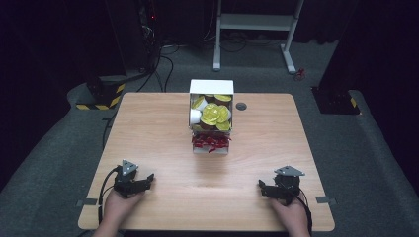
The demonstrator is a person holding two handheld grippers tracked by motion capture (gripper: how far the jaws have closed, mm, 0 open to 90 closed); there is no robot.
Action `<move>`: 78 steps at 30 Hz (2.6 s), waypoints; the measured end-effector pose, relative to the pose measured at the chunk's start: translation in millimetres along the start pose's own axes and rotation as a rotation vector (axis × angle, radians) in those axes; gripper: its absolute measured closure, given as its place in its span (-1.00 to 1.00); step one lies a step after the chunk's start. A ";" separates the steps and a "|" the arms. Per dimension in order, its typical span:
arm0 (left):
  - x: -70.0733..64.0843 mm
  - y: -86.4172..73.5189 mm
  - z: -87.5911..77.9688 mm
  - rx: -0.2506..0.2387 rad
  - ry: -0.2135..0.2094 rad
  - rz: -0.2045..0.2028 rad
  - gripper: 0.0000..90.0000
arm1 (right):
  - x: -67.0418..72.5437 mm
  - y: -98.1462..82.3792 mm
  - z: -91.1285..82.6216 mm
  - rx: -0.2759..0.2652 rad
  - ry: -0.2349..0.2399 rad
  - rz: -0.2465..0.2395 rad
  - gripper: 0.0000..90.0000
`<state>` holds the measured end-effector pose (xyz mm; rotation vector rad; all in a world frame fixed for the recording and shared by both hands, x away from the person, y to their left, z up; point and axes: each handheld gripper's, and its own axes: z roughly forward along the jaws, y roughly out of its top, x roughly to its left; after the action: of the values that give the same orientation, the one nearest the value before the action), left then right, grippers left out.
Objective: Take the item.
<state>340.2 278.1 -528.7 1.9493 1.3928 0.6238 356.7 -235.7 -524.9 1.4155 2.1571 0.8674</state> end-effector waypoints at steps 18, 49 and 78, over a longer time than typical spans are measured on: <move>0.1 -0.5 -0.4 -0.002 0.000 0.001 -0.49 | -1.2 2.6 2.5 -0.006 -0.015 0.008 -0.80; -1.6 2.5 -7.2 -0.018 0.025 0.025 -0.34 | -0.7 1.7 1.5 -0.004 -0.013 0.013 -0.79; -26.5 46.4 -55.8 -0.207 -0.090 0.015 -0.28 | -1.1 1.6 1.2 -0.003 -0.011 0.009 -0.79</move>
<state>322.0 255.8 -457.0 1.8022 1.2096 0.6520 358.9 -235.9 -524.6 1.4269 2.1420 0.8634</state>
